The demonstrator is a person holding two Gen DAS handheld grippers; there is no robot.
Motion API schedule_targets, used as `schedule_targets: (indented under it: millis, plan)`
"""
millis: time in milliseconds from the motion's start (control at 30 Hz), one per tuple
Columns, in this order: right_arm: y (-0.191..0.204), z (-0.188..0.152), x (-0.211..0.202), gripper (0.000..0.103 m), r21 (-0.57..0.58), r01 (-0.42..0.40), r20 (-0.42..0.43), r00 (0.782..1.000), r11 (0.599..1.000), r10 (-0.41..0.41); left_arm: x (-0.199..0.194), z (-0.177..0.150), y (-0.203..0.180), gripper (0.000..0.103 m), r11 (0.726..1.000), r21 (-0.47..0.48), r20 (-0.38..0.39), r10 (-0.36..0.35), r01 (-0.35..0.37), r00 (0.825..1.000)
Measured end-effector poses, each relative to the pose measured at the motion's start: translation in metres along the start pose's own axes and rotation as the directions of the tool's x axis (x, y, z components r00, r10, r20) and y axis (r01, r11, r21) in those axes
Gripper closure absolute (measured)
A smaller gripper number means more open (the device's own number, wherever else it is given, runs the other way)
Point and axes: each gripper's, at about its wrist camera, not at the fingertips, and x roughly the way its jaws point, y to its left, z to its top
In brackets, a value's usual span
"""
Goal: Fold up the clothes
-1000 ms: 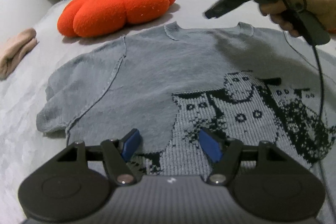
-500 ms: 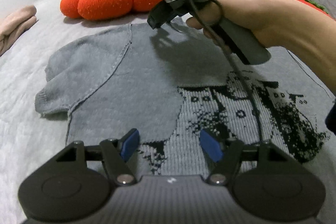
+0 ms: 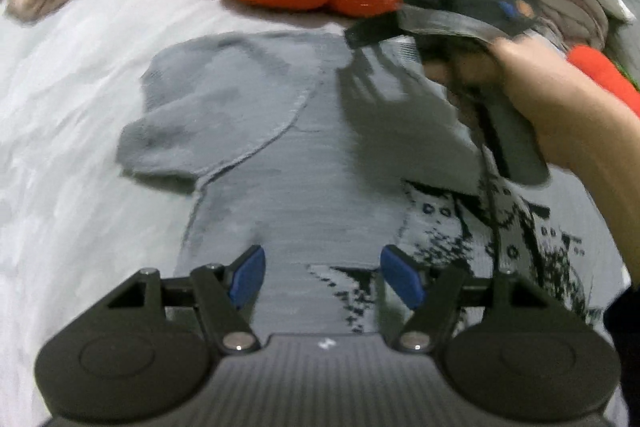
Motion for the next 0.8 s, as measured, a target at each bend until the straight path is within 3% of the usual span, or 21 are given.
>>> schedule_targets:
  millis: [100,200,267,333,433,567,767,800]
  plan:
    - [0.01,0.0,-0.006,0.086,-0.041,-0.082,-0.007,0.997,0.996,0.082,-0.002,0.006,0.022,0.036,0.991,-0.13,-0.015,-0.036,0.034,0.999]
    - [0.032,0.011,-0.011,0.085,-0.16,-0.141,-0.006,0.99,0.977,0.142,-0.005,0.008,0.033,0.036,0.978,-0.203,-0.025,-0.047,0.041,0.999]
    - [0.049,0.025,-0.014,0.067,-0.222,-0.173,-0.003,0.984,0.96,0.177,-0.007,0.006,0.036,0.036,0.977,-0.211,-0.03,-0.033,0.026,0.999]
    - [0.069,0.041,-0.016,0.059,-0.291,-0.18,0.009,0.982,0.939,0.191,-0.008,0.006,0.039,0.036,0.975,-0.222,-0.031,-0.033,0.025,0.999]
    - [0.097,0.061,-0.016,0.059,-0.407,-0.234,-0.017,0.968,0.883,0.248,-0.008,0.007,0.045,0.036,0.965,-0.259,-0.037,-0.053,0.041,0.998]
    - [0.128,0.08,-0.021,0.059,-0.548,-0.37,-0.12,0.923,0.75,0.367,-0.01,0.007,0.054,0.036,0.95,-0.306,-0.047,-0.083,0.065,0.995]
    - [0.151,0.083,-0.005,0.061,-0.6,-0.478,-0.283,0.877,0.641,0.389,-0.011,0.009,0.06,0.036,0.945,-0.317,-0.055,-0.1,0.077,0.994]
    - [0.154,0.084,-0.002,0.067,-0.605,-0.496,-0.308,0.867,0.623,0.39,-0.011,0.009,0.06,0.036,0.945,-0.317,-0.056,-0.101,0.078,0.993]
